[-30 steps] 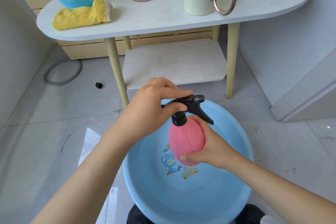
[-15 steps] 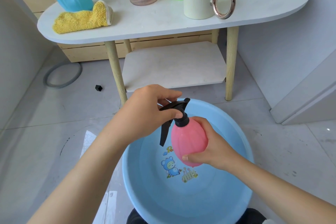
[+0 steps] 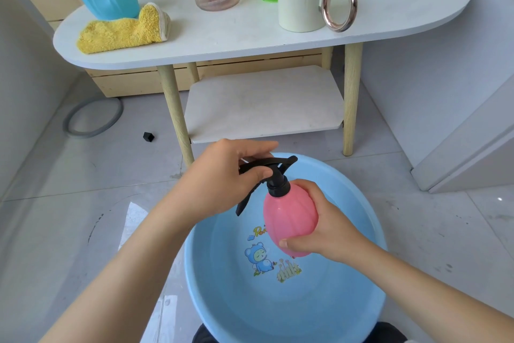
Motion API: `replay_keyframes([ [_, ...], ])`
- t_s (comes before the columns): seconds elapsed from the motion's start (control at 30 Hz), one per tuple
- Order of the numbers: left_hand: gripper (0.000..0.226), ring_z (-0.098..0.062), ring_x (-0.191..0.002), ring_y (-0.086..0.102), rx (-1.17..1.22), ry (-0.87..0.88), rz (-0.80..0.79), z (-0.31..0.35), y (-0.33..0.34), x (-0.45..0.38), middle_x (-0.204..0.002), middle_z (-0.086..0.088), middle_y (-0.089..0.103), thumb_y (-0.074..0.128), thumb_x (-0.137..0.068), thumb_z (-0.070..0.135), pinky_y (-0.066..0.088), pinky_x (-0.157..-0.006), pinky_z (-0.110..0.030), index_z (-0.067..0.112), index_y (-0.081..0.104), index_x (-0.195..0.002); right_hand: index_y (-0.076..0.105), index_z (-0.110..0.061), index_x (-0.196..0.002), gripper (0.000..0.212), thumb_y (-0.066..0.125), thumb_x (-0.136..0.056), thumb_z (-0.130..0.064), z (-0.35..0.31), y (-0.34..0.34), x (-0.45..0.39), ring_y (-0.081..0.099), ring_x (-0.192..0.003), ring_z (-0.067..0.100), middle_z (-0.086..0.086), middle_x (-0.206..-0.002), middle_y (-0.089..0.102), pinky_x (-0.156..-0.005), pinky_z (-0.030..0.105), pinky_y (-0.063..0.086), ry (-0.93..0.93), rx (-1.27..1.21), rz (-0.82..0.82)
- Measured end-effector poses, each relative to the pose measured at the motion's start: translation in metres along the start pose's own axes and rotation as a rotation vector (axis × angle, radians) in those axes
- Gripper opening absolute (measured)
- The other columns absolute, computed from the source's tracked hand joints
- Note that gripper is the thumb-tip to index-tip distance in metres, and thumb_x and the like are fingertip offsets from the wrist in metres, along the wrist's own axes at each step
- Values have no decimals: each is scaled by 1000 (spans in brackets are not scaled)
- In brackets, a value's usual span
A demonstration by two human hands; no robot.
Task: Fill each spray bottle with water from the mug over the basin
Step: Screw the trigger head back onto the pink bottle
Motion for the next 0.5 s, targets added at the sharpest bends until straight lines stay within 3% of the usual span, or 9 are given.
replay_keyframes([
  [0.07, 25, -10, -90, 63, -173, -14, 8, 4, 3, 0, -97, 11, 70, 69, -82, 31, 52, -81, -31, 30, 68, -107, 36, -58, -109, 84, 88, -53, -22, -6, -2, -1, 53, -101, 4, -27, -113, 47, -63, 27, 57, -28, 25, 41],
  [0.17, 28, -15, -77, 60, -311, -41, -10, 7, 8, -5, -82, 5, 67, 77, -71, 39, 53, -69, -37, 24, 66, -92, 35, -60, -110, 85, 87, -50, -26, -12, 0, -5, 55, -99, 6, -26, -112, 46, -62, 30, 58, -44, 65, 21],
  [0.3, 25, -15, -72, 60, -229, -1, -53, 4, 5, -11, -74, 4, 67, 80, -68, 33, 51, -68, -39, 20, 68, -85, 35, -58, -111, 85, 87, -51, -28, -15, -2, -6, 55, -98, 2, -27, -111, 47, -65, 26, 57, -34, 89, -40],
  [0.5, 25, -13, -76, 62, -182, 93, -86, 4, 8, -9, -80, 6, 69, 80, -70, 34, 50, -71, -40, 21, 71, -90, 36, -61, -107, 82, 88, -58, -21, -12, -5, -7, 54, -97, -2, -29, -109, 48, -72, 25, 56, 6, 138, -179],
])
Point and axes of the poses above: each hand's wrist, its own x-axis away from the middle knuckle, its own y-axis out of the palm, z = x × y, the point moved 7 cm from there along -x, towards the middle knuckle
